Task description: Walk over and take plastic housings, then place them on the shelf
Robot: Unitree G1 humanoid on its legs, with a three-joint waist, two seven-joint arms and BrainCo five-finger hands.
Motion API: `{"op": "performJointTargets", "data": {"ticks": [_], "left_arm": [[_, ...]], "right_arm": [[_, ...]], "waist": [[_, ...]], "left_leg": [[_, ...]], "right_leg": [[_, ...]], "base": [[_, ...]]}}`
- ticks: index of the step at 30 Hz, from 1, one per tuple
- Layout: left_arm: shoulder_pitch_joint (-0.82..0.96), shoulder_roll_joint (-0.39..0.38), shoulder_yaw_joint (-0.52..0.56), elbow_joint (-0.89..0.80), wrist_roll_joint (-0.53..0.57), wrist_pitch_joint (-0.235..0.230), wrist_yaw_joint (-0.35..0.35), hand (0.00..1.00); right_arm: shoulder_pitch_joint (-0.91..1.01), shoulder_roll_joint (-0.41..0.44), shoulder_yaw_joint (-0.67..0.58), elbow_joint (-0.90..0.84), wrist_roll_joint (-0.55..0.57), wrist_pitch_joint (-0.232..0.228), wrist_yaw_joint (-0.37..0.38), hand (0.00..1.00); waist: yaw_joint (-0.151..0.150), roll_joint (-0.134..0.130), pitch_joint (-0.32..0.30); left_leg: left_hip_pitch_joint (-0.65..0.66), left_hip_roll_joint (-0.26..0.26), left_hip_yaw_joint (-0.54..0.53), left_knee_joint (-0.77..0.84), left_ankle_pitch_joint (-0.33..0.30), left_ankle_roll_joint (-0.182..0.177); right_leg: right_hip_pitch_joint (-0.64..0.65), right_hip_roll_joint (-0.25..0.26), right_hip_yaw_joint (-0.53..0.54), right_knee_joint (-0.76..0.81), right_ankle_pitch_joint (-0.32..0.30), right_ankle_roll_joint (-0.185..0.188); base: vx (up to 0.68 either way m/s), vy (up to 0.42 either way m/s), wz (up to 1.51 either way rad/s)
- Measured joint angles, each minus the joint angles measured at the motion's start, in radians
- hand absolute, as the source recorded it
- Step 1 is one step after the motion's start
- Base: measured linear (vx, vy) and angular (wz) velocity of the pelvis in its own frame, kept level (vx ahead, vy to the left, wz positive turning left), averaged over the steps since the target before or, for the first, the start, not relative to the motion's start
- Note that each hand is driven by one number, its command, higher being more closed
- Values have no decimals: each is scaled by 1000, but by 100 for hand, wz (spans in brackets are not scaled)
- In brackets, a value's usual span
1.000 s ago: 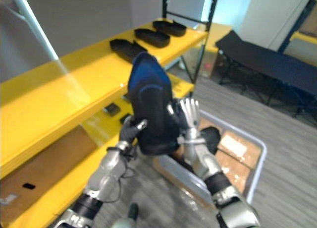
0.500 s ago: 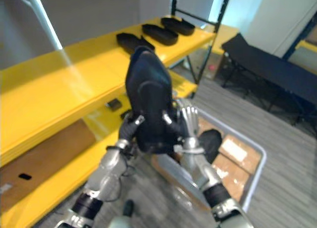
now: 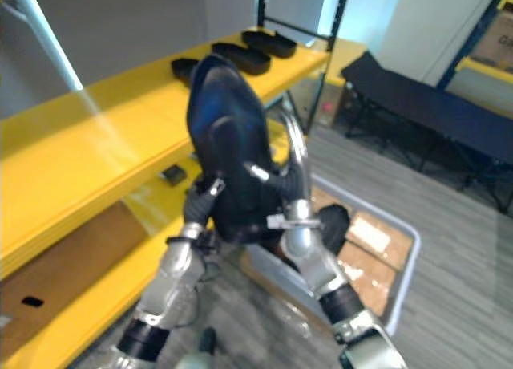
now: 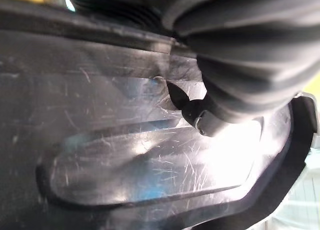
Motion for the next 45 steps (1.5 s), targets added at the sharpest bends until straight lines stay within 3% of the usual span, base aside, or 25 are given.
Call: {"op": "performJointTargets", "data": {"ticks": [3,9,14,17,21,26,38,45], "left_arm": [[31,-10,78,-36,58,1,34,100],[65,-8,202,-102,88,0,77,100],[65,-8,262,-119,111,-19,107,100],[64,-8,268,-136,112,-51,114,100],[64,-9,269,-154,105,-126,105,100],[76,-11,263,-216,81,-160,84,100],[200,-20,281,-254,63,-167,112,100],[217,-23,339,-255,27,-199,148,100]], "right_arm": [[0,3,-49,-53,167,-18,113,0],[41,5,-138,-106,352,-8,253,0],[163,3,-239,-178,390,23,296,0],[300,4,-311,-186,435,43,304,0],[432,23,-402,-186,488,63,307,0],[537,58,-507,-184,501,98,304,0],[576,73,-534,-181,458,101,343,0],[513,68,-534,-178,447,97,343,0]], "waist": [[-7,16,-10],[-19,38,-23],[-51,38,-24],[-69,43,-32],[-109,58,-41],[-139,71,-49],[-127,65,-38],[-104,32,64]], "left_leg": [[2,-1,4,0,-1,1],[3,2,47,0,-3,4],[18,3,89,0,-8,6],[18,6,114,0,-15,8],[19,12,163,0,-24,4],[27,16,199,0,-25,4],[-1,10,186,0,-36,1],[-3,13,133,6,-24,1]], "right_leg": [[-1,-2,2,-5,0,0],[-16,-3,37,-20,22,1],[-22,-5,76,-35,40,5],[-40,-5,106,-35,43,2],[-71,-4,152,-38,56,-1],[-94,-2,200,-36,63,0],[-120,-7,201,-23,57,12],[-121,-10,156,60,12,9]], "base": [[-13,-2,-1],[1,-3,-16],[1,1,-25],[-16,-2,-28],[-10,2,-32],[1,-4,-27],[-10,4,3],[-1,-19,22]]}}
